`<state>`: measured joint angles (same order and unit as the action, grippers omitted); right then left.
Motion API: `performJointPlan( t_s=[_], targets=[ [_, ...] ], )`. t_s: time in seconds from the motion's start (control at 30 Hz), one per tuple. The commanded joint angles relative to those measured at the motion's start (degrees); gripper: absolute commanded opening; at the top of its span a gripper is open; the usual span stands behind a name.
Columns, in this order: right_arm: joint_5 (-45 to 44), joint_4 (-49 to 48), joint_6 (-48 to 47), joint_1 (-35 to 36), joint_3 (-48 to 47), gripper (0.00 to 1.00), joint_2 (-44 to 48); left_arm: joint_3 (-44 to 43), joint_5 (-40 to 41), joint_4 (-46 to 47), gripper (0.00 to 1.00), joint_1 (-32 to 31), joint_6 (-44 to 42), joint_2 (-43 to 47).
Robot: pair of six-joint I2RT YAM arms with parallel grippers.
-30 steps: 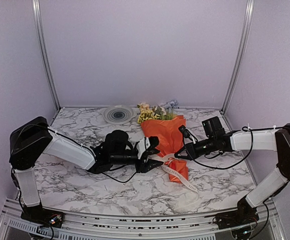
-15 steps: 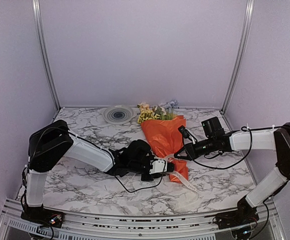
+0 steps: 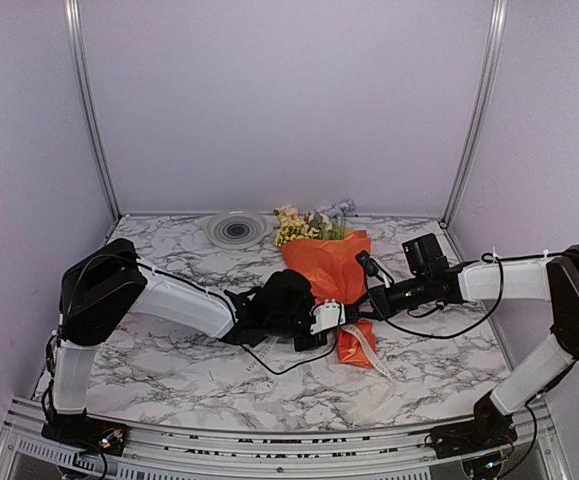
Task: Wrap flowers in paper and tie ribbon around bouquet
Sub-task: Cross the ribbon over the folded bouquet.
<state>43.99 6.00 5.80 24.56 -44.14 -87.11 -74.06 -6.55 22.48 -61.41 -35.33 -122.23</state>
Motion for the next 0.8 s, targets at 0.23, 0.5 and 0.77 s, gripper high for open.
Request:
performJointPlan(
  t_s=[0.23,0.5,0.77],
  targets=[
    [2.38,-4.30,3.59,0.49,1.08,0.03,0.72,-8.84,10.06,-4.28,0.00,-0.01,7.80,-5.64],
    [-3.03,3.03,0.11,-0.67,-2.95,0.37,2.00,-10.78,11.86,-8.24,0.00,0.02,7.73,-7.47],
    [-10.13,10.66,-5.06,-2.82,-13.59,0.49,-1.21,-11.37,10.90,-8.83,0.00,0.02,8.46,-7.84]
  ],
)
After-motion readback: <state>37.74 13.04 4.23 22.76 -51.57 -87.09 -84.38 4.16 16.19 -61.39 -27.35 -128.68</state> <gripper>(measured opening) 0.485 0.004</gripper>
